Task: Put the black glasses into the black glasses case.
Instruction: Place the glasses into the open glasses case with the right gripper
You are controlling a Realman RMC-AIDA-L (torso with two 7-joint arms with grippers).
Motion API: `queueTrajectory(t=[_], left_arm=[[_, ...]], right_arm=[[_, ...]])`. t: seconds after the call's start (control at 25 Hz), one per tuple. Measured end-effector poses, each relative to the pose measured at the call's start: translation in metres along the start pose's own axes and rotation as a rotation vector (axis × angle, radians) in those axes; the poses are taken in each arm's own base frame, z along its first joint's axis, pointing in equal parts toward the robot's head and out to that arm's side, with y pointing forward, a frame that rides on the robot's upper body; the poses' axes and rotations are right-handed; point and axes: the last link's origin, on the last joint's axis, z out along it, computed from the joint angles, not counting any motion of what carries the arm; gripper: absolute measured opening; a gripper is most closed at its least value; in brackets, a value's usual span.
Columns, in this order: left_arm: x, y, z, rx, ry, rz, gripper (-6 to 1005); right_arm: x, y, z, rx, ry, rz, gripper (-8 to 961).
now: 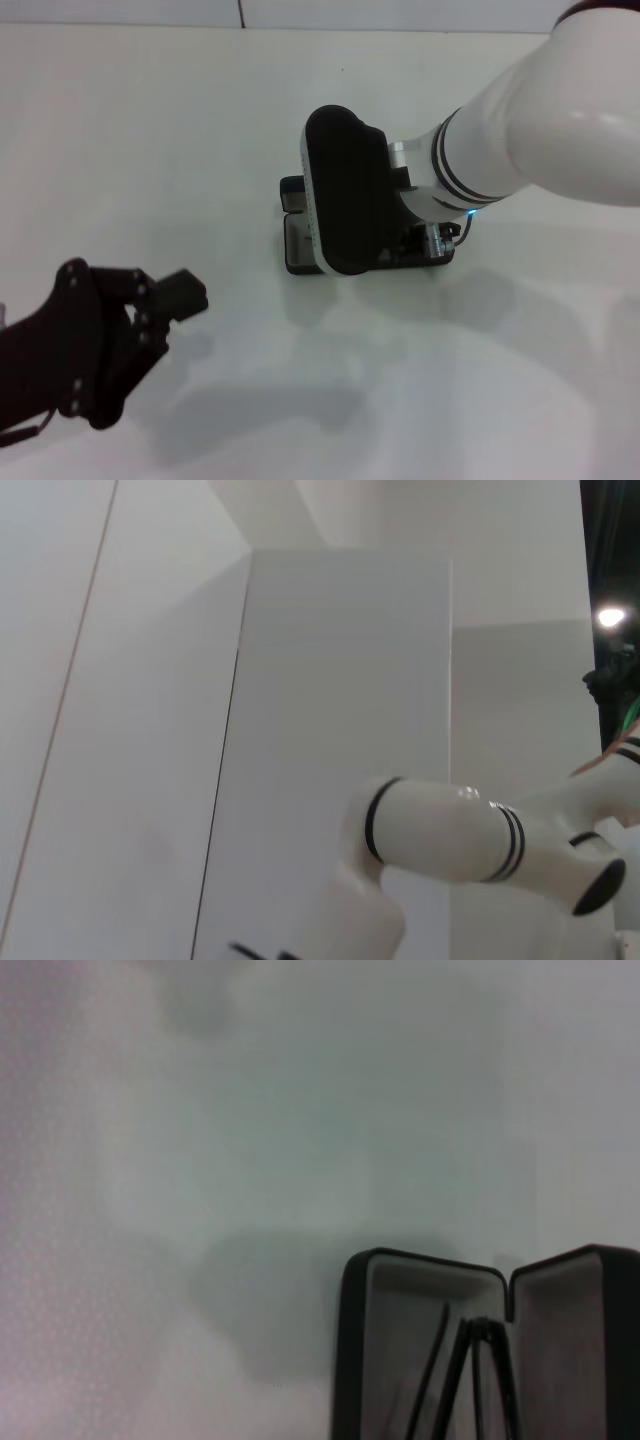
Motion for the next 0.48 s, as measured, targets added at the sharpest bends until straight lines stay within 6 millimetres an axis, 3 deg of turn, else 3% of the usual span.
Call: queueTrajectory(t=[0.48], left_arm=[[-0.010,0.018,-0.009,0.023,-0.020,-0.041,48]], right_arm=[[0.002,-0.007,0.002,0.048,0.003,-0.021,112]])
